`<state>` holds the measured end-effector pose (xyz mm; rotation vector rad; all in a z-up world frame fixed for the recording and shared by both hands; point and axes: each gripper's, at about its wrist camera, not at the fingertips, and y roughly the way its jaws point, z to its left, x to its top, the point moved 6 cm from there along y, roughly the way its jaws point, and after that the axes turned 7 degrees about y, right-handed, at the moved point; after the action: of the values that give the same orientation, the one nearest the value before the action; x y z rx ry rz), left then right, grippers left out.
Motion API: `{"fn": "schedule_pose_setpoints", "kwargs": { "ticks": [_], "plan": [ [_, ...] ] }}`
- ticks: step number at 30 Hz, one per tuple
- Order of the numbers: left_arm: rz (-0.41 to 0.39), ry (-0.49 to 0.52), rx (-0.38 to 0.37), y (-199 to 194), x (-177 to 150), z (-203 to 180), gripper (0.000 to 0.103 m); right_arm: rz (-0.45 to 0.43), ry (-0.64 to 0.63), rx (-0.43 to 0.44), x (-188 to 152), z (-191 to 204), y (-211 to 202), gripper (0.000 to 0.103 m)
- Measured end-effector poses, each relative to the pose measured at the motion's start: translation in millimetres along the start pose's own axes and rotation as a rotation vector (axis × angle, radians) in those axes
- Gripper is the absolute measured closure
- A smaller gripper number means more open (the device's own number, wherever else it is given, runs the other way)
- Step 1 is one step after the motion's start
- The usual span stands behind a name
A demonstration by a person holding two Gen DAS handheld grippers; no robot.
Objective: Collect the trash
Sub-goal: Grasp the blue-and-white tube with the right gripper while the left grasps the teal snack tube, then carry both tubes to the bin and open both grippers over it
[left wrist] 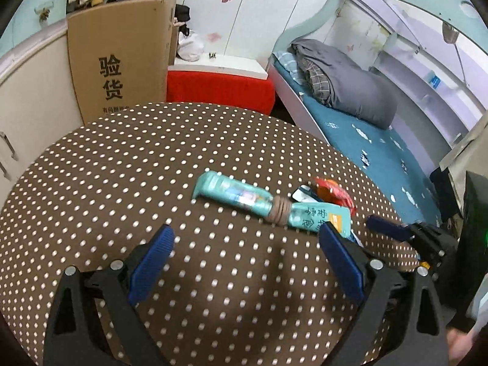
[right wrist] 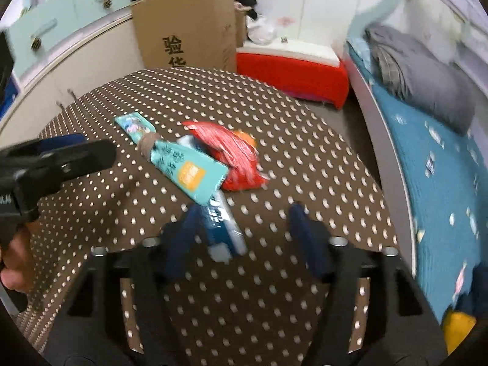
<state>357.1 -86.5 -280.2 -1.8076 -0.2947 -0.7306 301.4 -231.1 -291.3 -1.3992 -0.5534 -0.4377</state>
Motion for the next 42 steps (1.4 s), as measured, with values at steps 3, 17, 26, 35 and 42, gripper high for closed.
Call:
{"fn": "schedule_pose_setpoints", "kwargs": {
  "ticks": [3,17,26,35,42],
  "plan": [
    [0.019,-0.008,0.004,11,8,1,0.009,-0.001,-0.032,0.039,2,18,1,0.077],
    [0.004,0.247,-0.020,10,8,4,0.009,0.014,0.053,0.123,-37,13,-33,0.087],
    [-0.010,0.964,0.024,16,-8,-45,0.009,0.016,0.116,0.088,-67,-12,-61,0.087],
    [0.071,0.889,-0.142,15,-13,-58,0.081,-0.052,0.238,0.126,-88,-37,-93,0.087],
    [0.052,0.707,-0.172,-20,-47,-57,0.081,-0.127,0.322,0.110,-98,-75,-125,0.087]
  ]
}}
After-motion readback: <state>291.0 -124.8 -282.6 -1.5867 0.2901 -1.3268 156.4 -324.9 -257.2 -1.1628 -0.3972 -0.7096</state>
